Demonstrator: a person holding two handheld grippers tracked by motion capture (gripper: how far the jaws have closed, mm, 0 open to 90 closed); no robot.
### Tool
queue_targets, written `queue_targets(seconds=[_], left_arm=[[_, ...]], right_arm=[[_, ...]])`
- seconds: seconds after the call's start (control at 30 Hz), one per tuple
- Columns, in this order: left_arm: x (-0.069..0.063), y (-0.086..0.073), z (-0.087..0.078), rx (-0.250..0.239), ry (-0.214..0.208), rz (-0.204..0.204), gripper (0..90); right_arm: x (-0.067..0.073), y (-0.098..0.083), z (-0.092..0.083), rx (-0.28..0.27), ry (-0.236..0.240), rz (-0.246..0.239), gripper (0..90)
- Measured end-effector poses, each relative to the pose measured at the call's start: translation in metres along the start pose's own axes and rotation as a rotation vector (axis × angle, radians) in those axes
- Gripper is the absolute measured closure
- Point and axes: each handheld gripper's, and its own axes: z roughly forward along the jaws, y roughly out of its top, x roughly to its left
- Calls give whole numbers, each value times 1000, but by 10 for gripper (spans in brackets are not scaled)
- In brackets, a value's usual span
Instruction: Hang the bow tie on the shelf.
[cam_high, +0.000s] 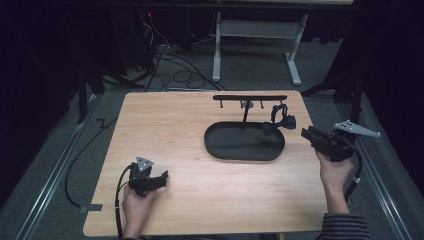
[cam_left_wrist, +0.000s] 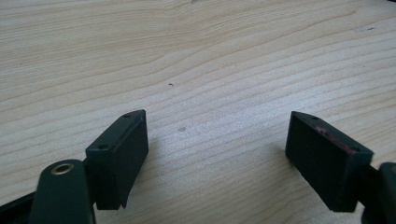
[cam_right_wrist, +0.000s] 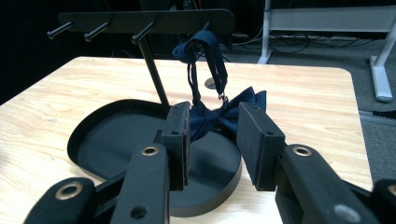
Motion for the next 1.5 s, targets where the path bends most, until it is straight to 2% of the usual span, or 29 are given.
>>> queue_targets(seconds=[0.53,0.8,0.9,1.5], left_arm=[[0,0,0,0,0,0,216],[0,0,0,0,0,0,216],[0,0,0,0,0,0,216],[0,0,0,0,1,0,216]], right_arm=[[4,-14,-13,-5,25,15,662],[6,-21,-14,3,34,21,661],[9,-26,-14,12,29,5,657],[16,-44,-12,28,57,28,656]])
